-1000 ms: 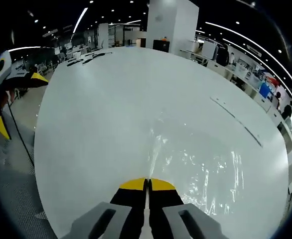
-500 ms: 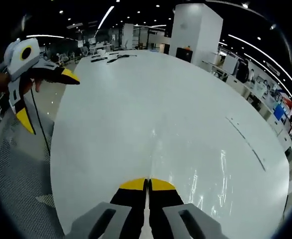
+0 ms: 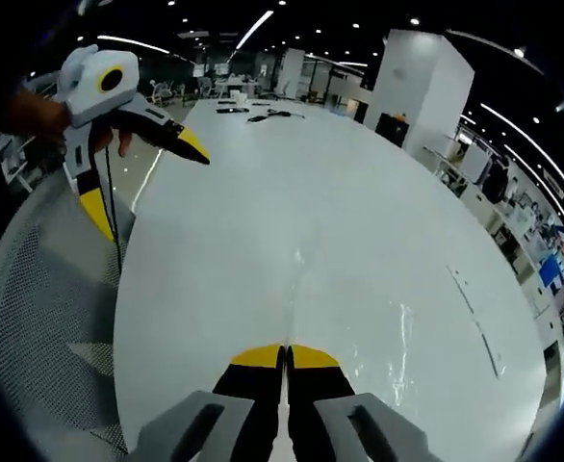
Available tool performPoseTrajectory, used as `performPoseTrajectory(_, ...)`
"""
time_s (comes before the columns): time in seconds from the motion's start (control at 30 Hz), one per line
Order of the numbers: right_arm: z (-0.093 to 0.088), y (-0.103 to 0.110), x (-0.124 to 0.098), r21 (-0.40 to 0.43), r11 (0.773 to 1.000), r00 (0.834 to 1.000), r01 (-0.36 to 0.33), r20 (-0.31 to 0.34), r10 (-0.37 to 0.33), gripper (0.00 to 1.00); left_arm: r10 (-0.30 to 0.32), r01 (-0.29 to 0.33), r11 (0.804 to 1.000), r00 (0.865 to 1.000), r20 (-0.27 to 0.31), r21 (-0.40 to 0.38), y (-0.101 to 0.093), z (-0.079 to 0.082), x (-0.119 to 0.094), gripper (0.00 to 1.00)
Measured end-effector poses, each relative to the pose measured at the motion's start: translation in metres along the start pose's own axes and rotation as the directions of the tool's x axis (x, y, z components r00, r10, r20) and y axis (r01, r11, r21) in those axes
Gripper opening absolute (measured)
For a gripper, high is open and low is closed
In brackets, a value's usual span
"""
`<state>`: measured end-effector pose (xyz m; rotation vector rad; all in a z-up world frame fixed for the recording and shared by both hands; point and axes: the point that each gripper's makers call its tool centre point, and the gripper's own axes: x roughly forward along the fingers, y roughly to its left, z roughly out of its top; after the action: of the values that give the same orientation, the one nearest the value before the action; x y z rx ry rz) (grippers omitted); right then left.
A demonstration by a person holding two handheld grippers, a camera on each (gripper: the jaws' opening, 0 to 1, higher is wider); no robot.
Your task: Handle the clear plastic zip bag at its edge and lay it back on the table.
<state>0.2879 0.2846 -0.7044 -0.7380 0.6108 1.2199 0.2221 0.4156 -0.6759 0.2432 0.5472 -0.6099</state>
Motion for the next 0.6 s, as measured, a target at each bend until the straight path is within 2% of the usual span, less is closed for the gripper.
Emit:
performPoseTrajectory(0.2,0.007,0.011,-0.007,-0.056,0.998,1.000,-0.013,0.021,0.014,0.00,0.000,0.000,1.000,1.000,0.003,0.003,0.005,0.003,0.000,0.77)
performPoseTrajectory(0.37,0.007,0.018,-0.011,-0.121,0.992,0.999,-0.036,0.022,0.038,0.00,-0.007,0.008,0.998,1.000,-0.013,0.055,0.007,0.002,0.002,0.74)
performPoseTrajectory(0.6,0.009,0.028,-0.019,-0.206,0.977,0.997,-0.054,0.035,0.062,0.00,-0.026,0.028,0.996,0.999,-0.022,0.088,0.002,0.000,0.005,0.71)
